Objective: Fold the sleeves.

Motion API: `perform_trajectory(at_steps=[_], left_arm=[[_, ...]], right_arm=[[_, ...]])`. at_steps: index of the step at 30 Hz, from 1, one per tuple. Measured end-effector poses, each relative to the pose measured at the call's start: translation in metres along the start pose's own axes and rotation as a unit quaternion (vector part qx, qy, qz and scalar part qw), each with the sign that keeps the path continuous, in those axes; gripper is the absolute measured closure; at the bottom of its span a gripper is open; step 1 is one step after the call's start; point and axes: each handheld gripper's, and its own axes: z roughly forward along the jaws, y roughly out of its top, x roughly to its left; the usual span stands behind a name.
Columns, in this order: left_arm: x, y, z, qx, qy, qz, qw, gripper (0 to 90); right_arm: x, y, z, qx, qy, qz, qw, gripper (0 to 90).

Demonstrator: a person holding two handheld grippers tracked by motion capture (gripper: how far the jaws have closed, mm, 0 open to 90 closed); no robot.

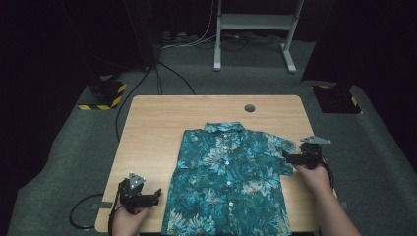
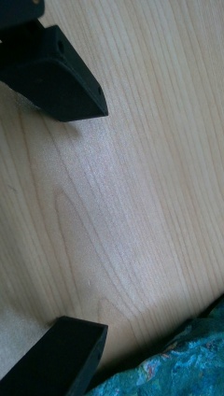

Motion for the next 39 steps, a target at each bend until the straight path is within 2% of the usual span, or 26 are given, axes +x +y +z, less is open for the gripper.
perform_trajectory(at_steps=[6, 15, 18, 20, 21, 22, 27, 29, 32, 34, 39], left_arm=[[0.0, 0.0, 0.0, 0.001, 0.0, 0.001, 1.0, 0.4], [0.0, 0.0, 0.0, 0.0, 0.0, 0.0, 1.0, 0.4], [0.0, 0.0, 0.0, 0.001, 0.0, 0.001, 1.0, 0.5], [0.0, 0.0, 0.0, 0.001, 0.0, 0.001, 1.0, 0.4], [0.0, 0.0, 0.0, 0.001, 0.0, 0.001, 1.0, 0.4], [0.0, 0.0, 0.0, 0.001, 0.0, 0.001, 1.0, 0.4], [0.0, 0.0, 0.0, 0.001, 0.0, 0.001, 1.0, 0.4], [0.0, 0.0, 0.0, 0.001, 0.0, 0.001, 1.0, 0.5], [0.0, 0.0, 0.0, 0.001, 0.0, 0.001, 1.0, 0.4], [0.0, 0.0, 0.0, 0.001, 0.0, 0.001, 1.0, 0.5], [0.0, 0.0, 0.0, 0.001, 0.0, 0.0, 1.0, 0.5]], right_arm=[[-0.006, 0.003, 0.007, -0.002, 0.007, 0.014, 0.9999, 15.9], [-0.014, 0.01, 0.013, -0.009, -0.011, 0.033, 0.9993, 29.6], [-0.017, 0.011, 0.016, -0.012, -0.02, 0.034, 0.9992, 35.4], [-0.019, 0.01, 0.018, -0.009, -0.023, 0.04, 0.9989, 42.4], [-0.019, 0.01, 0.018, -0.009, -0.023, 0.04, 0.9989, 42.4], [-0.021, 0.01, 0.02, -0.004, -0.031, 0.035, 0.9989, 47.5], [-0.023, 0.009, 0.023, -0.004, -0.039, 0.037, 0.9986, 55.3], [-0.024, 0.008, 0.023, -0.008, -0.042, 0.047, 0.998, 58.8], [-0.026, 0.008, 0.025, -0.014, -0.044, 0.059, 0.9972, 63.5], [-0.026, 0.009, 0.026, -0.009, -0.044, 0.059, 0.9972, 63.8], [-0.023, 0.011, 0.028, -0.005, -0.046, 0.049, 0.9977, 67.3]])
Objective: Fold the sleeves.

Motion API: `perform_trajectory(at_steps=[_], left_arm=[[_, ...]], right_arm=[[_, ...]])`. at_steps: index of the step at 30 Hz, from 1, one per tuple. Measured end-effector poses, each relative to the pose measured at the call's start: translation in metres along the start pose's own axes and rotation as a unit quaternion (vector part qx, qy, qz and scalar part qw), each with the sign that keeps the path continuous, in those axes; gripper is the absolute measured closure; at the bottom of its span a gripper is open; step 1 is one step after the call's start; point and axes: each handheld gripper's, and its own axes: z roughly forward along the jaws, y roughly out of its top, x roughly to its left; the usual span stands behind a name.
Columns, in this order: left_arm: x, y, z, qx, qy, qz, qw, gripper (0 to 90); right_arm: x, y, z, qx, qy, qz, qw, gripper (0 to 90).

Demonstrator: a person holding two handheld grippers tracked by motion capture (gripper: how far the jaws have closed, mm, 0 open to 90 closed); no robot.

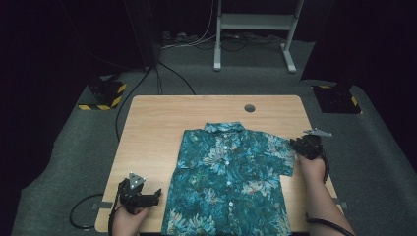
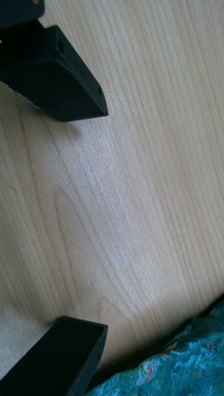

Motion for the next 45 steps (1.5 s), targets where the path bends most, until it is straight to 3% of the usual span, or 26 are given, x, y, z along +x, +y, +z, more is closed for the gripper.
perform_trajectory(at_steps=[6, 10, 13, 17, 20, 23, 29, 35, 45], left_arm=[[0.0, 0.0, 0.0, 0.0, 0.0, 0.0, 1.0, 0.5], [0.0, 0.0, 0.0, 0.0, 0.0, 0.0, 1.0, 0.5], [0.0, 0.0, 0.0, 0.0, 0.0, 0.0, 1.0, 0.5], [0.0, 0.0, 0.0, 0.0, 0.001, -0.001, 1.0, 0.5], [0.0, 0.0, 0.0, 0.0, 0.001, -0.001, 1.0, 0.4], [0.0, 0.0, 0.0, 0.0, 0.001, -0.001, 1.0, 0.5], [0.0, 0.0, 0.0, 0.0, 0.001, -0.001, 1.0, 0.5], [0.0, 0.0, 0.0, 0.0, 0.0, 0.0, 1.0, 0.5], [0.0, 0.0, 0.0, 0.0, 0.0, -0.001, 1.0, 0.5]], right_arm=[[0.005, -0.002, -0.001, 0.001, -0.009, -0.012, 0.9999, 69.6], [0.011, -0.004, -0.004, -0.001, -0.007, -0.025, 0.9996, 84.0], [0.013, -0.004, -0.004, 0.0, -0.005, -0.019, 0.9998, 88.0], [0.013, -0.004, -0.004, 0.001, -0.003, 0.0, 1.0, 88.7], [0.014, -0.004, -0.007, -0.003, -0.005, 0.0, 1.0, 88.7], [0.018, 0.003, -0.018, -0.029, -0.01, -0.009, 0.9995, 88.7], [0.022, 0.01, -0.03, -0.049, -0.014, -0.013, 0.9986, 88.6], [0.034, 0.009, -0.042, -0.072, -0.011, -0.012, 0.9973, 88.5], [0.047, 0.018, -0.056, -0.09, 0.0, -0.015, 0.9958, 88.4]])
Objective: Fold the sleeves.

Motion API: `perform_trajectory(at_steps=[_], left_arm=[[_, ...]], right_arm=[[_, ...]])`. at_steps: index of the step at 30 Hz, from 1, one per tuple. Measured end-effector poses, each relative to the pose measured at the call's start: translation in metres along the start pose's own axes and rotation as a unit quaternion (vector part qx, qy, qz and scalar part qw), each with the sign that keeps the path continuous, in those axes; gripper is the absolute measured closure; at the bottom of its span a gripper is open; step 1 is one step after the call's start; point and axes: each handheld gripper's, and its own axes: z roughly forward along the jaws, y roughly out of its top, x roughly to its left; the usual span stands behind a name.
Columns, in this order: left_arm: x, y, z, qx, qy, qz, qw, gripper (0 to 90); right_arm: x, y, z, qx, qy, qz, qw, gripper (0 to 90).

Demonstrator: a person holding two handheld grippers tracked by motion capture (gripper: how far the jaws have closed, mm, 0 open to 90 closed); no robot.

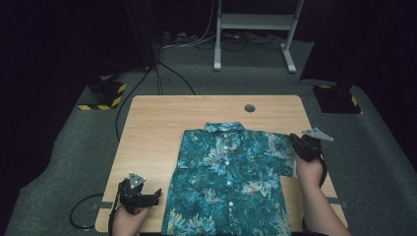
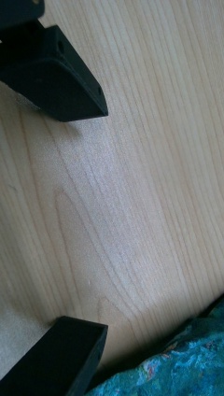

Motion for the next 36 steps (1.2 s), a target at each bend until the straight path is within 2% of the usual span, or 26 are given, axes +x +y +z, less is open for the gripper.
perform_trajectory(at_steps=[5, 19, 26, 36], left_arm=[[0.0, 0.0, 0.0, 0.0, 0.0, 0.0, 1.0, 0.5], [0.0, 0.0, 0.0, 0.0, 0.0, 0.001, 1.0, 0.5], [0.0, 0.0, 0.0, 0.0, 0.0, 0.001, 1.0, 0.5], [0.0, 0.0, 0.0, 0.0, -0.001, 0.002, 1.0, 0.5]], right_arm=[[0.004, 0.004, -0.004, -0.005, 0.004, 0.001, 1.0, 88.4], [0.023, 0.016, -0.011, -0.018, 0.019, -0.015, 0.9996, 88.4], [0.031, 0.016, -0.008, -0.022, 0.026, -0.017, 0.9993, 88.4], [0.05, 0.015, 0.0, -0.016, 0.053, -0.027, 0.9981, 88.5]])
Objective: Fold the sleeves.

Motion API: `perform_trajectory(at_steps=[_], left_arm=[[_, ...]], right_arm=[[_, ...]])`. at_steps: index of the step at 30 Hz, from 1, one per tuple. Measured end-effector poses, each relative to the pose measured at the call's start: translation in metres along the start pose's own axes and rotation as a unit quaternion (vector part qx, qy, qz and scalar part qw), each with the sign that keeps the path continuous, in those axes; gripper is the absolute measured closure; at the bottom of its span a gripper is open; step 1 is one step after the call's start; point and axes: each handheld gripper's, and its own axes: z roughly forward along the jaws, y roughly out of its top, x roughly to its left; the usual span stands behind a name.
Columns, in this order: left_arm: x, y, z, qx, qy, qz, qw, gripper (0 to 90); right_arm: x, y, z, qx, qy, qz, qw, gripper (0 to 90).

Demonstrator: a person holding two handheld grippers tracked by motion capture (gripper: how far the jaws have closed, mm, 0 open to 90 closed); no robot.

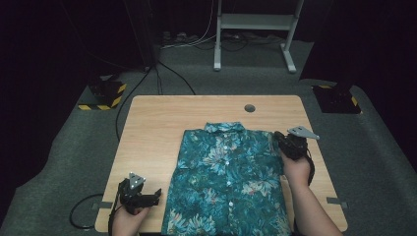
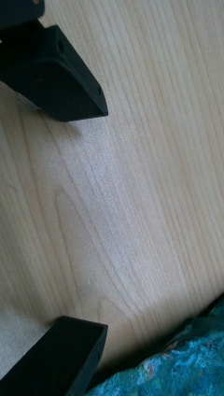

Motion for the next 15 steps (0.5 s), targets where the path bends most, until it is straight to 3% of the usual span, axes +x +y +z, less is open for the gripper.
perform_trajectory(at_steps=[15], left_arm=[[0.0, 0.0, 0.0, 0.0, -0.002, 0.0, 1.0, 0.6]], right_arm=[[0.025, 0.006, 0.012, -0.004, 0.024, -0.009, 0.9997, 88.4]])
